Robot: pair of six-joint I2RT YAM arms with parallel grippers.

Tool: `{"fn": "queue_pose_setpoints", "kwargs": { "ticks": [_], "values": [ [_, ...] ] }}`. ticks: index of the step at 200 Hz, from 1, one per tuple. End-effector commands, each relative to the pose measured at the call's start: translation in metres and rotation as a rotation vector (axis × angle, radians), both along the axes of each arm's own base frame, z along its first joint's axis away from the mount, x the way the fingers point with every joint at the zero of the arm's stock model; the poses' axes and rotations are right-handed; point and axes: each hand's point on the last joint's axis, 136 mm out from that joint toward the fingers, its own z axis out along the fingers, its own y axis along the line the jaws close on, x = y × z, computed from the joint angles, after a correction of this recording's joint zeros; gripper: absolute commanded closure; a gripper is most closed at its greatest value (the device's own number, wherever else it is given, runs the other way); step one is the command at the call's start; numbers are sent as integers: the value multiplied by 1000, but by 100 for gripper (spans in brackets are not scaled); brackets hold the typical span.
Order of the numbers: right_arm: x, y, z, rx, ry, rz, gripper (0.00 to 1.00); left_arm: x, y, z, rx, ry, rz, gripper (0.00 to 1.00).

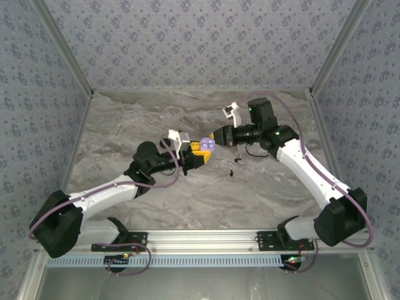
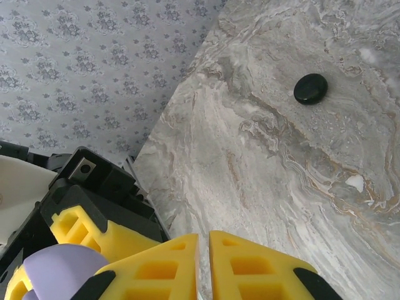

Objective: Insert the wireless bluetooth earbuds into the charging case

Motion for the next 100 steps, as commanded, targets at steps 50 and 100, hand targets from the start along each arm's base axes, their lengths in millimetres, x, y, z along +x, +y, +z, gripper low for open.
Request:
{"fn": "queue_pose_setpoints", "kwargs": {
  "ticks": [50,100],
  "values": [
    [-23,4,26,63,-51,79,84,10,-5,2,-13,11,33,76],
    [-24,0,29,62,-66,67,84,12,-4,-3,-7,27,46,76]
  ]
}}
